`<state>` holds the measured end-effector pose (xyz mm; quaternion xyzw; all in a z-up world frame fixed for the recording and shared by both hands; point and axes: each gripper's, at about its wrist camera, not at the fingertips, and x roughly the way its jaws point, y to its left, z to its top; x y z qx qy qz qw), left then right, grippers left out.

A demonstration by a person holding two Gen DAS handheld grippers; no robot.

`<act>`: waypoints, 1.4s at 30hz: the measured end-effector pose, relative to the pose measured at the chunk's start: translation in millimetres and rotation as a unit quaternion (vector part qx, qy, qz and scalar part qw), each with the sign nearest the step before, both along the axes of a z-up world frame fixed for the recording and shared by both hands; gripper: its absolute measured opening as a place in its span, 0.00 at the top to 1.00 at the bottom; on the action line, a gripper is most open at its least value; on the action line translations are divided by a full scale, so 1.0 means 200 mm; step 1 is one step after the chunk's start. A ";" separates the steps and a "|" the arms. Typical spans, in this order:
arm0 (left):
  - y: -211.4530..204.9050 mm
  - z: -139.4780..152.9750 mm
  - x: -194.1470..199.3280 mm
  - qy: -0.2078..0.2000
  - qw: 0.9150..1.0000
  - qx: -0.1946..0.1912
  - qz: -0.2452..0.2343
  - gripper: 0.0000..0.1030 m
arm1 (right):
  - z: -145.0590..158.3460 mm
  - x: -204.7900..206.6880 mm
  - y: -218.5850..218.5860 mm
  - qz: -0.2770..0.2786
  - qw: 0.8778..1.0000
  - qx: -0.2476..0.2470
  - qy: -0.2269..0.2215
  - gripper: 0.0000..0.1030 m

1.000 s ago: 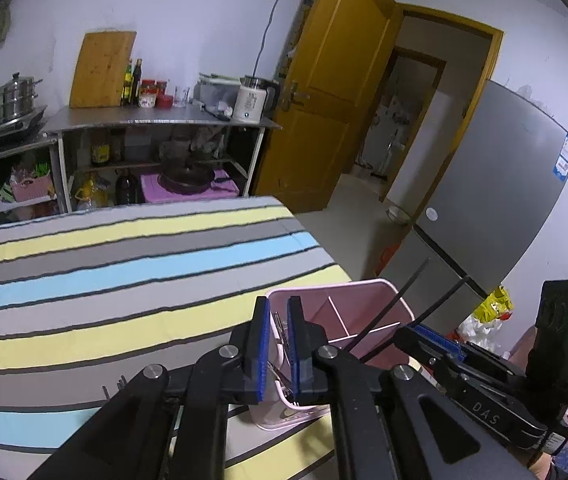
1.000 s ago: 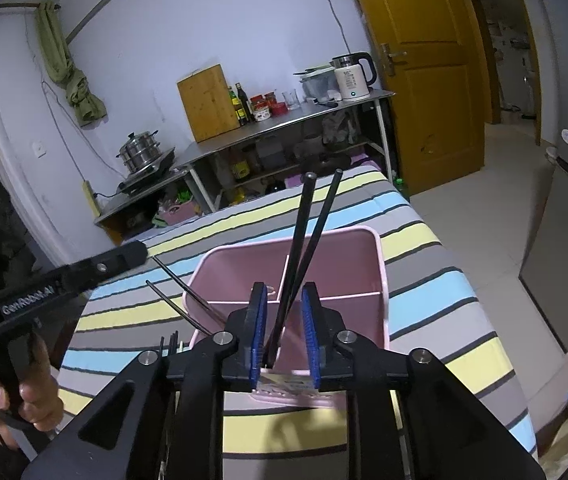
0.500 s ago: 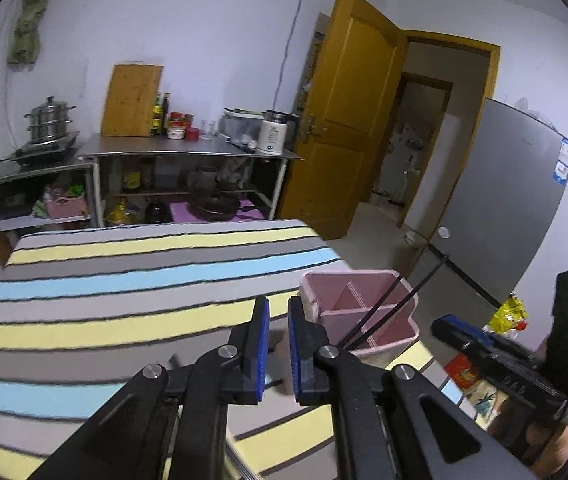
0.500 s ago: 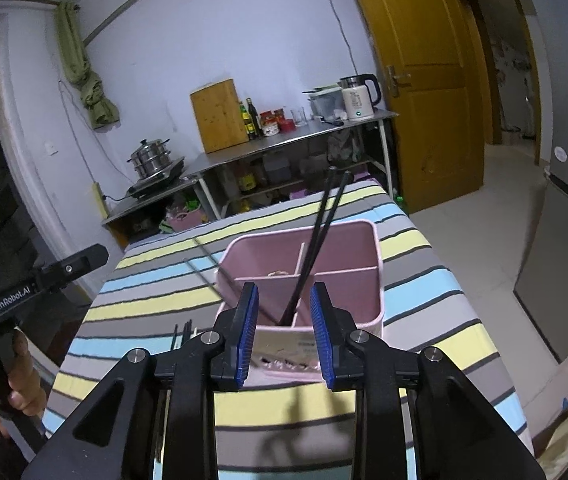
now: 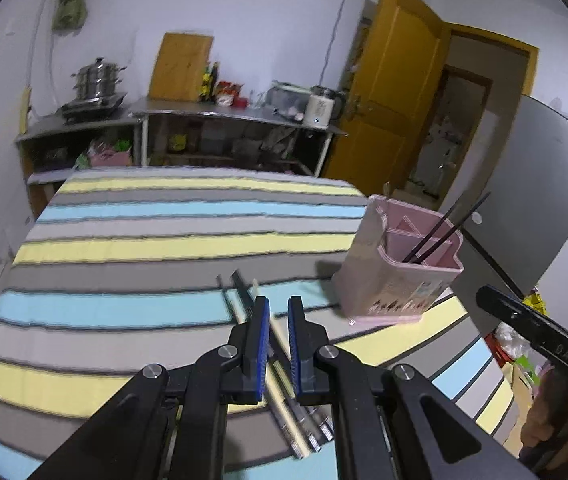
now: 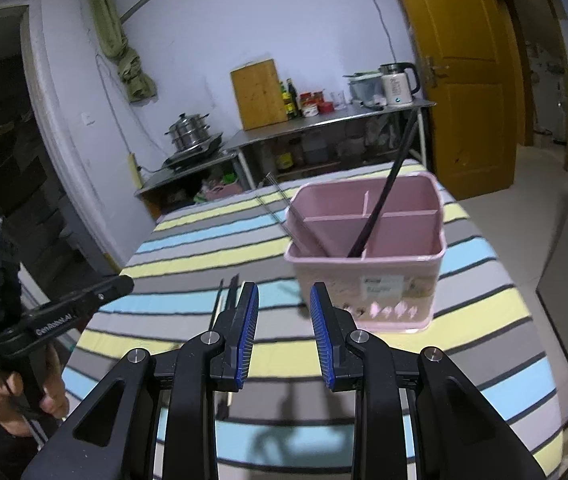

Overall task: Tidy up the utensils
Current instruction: 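Move both open grippers back to the chopsticks left on the cloth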

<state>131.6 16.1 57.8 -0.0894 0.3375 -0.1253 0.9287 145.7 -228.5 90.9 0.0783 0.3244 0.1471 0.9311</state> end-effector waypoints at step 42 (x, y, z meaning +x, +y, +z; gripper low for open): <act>-0.05 -0.59 0.38 0.121 0.991 0.027 0.045 0.81 | -0.38 0.12 0.26 0.068 0.993 -0.039 0.090 0.73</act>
